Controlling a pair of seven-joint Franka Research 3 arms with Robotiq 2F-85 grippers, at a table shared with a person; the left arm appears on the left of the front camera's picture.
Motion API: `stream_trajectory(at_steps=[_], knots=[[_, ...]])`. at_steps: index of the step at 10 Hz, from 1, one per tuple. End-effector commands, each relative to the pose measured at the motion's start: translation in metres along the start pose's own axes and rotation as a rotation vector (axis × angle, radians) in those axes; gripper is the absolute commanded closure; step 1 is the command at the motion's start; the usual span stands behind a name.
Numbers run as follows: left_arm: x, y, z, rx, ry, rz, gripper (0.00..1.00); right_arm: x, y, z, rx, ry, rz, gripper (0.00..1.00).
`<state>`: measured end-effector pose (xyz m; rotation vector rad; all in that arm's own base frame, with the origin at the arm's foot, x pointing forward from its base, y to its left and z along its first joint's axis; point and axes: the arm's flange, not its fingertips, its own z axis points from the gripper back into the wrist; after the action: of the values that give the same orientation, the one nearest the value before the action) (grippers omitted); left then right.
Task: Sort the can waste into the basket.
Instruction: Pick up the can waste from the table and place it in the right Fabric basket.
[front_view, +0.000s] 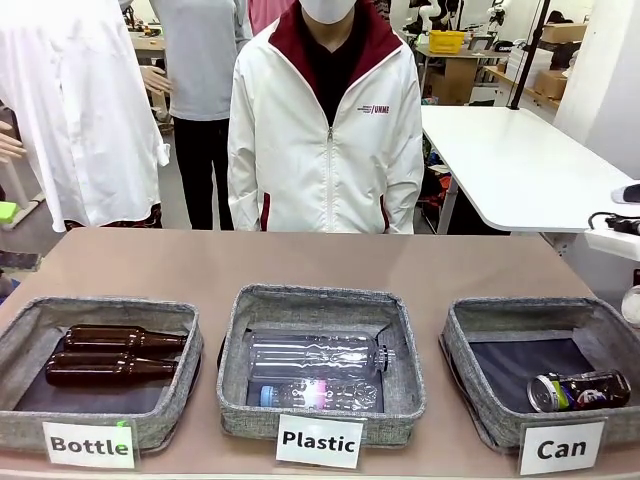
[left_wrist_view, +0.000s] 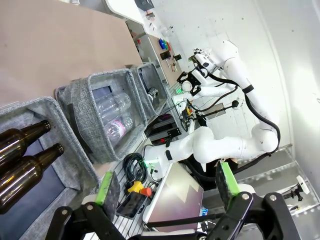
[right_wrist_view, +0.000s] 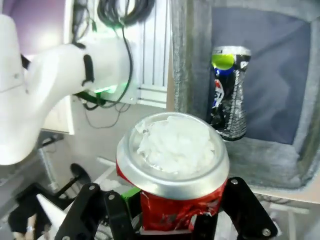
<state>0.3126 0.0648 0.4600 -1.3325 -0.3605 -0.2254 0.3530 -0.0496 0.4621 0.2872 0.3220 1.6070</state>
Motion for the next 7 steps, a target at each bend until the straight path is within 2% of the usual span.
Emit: stream_trajectory(at_steps=[1,4,5,6,7], knots=[[0.0020,-0.0045,-0.0016,-0.018,-0.014,0.005,0.00,-0.0025,0.0024,-0.0065,-0.039,-0.099,0.028,1.00],[0.0020,-0.0045,-0.0016,-0.018,-0.014,0.005,0.00,-0.0014,0.0048,-0.0081,-0.104,-0.171,-0.024,1.00],[0.0020,-0.0045,-0.0016,-0.018,-0.014,0.005,0.00,-0.0017,0.0047,-0.0086,-0.124,-0.198,-0.042,0.85],[0.0020,-0.0045,-0.0016,-0.018,-0.014,0.005,0.00,-0.0021,0.0040,-0.0087,-0.139,-0.219,-0.047,0.41],[0.0020,-0.0045,-0.0016,-0.018,-0.014,0.005,0.00,-0.0019,0.0031,-0.0093,-0.157,-0.253,-0.083,0.27]])
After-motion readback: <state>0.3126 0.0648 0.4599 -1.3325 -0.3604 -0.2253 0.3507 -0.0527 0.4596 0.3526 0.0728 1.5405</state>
